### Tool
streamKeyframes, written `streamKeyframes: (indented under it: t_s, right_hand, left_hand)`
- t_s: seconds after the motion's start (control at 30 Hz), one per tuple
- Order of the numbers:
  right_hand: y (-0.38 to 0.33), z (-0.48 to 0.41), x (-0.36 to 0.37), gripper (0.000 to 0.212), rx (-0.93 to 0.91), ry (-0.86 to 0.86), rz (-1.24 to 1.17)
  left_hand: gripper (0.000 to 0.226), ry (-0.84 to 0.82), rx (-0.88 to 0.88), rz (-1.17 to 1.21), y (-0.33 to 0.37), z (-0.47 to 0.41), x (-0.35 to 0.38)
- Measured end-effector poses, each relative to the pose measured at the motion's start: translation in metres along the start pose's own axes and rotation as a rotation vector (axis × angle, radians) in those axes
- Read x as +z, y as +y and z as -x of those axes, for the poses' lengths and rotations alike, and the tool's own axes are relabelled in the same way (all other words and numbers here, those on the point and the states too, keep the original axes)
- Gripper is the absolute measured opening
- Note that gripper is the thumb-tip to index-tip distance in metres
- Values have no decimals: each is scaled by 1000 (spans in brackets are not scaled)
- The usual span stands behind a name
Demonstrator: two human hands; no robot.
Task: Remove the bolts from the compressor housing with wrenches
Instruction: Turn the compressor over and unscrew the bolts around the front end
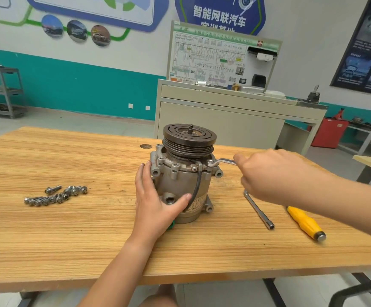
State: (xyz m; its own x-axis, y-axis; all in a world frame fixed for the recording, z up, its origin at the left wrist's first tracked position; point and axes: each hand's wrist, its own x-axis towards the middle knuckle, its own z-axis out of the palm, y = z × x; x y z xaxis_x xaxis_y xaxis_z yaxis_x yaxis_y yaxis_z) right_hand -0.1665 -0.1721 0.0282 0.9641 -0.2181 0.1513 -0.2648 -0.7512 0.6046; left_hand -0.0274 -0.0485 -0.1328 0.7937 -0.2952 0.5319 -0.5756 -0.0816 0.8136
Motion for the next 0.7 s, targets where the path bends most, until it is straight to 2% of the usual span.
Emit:
streamKeyframes:
  t_s: [0.07, 0.2, 0.43, 0.47, 0.53, 0.57, 0.6, 0.67, 0.7]
  right_hand:
    - [14, -11, 9, 21, -38, 14, 68]
    - [26, -47, 31, 23, -74, 24, 128]
    - [9, -85, 66, 28, -49, 332, -110]
    - [11, -81, 68, 26, -21, 418, -190]
    - [20, -64, 64, 23, 126, 623, -565]
    - [24, -52, 60, 25, 188, 703, -753]
    - [26, -38, 56, 28, 215, 732, -841]
    - [23, -11, 51, 35, 161, 707, -699]
    - [20, 0, 48, 39, 123, 617, -607]
  left_hand:
    - [118, -33, -16, 5, -1, 0, 0]
    - [115, -47, -28, 7, -2, 0, 0]
    - [121, -37, -33, -37, -5, 1, 1]
    - [121, -43, -33, -38, -5, 1, 1]
    - [120, -48, -37, -40, -4, 1, 0]
    - [120, -46, -39, -40, -4, 0, 1]
    - [120, -45, -39, -40, -4, 0, 1]
    - [121, -43, -38, -40, -4, 0, 1]
    - [121, -42, -39, -42, -3, 0, 1]
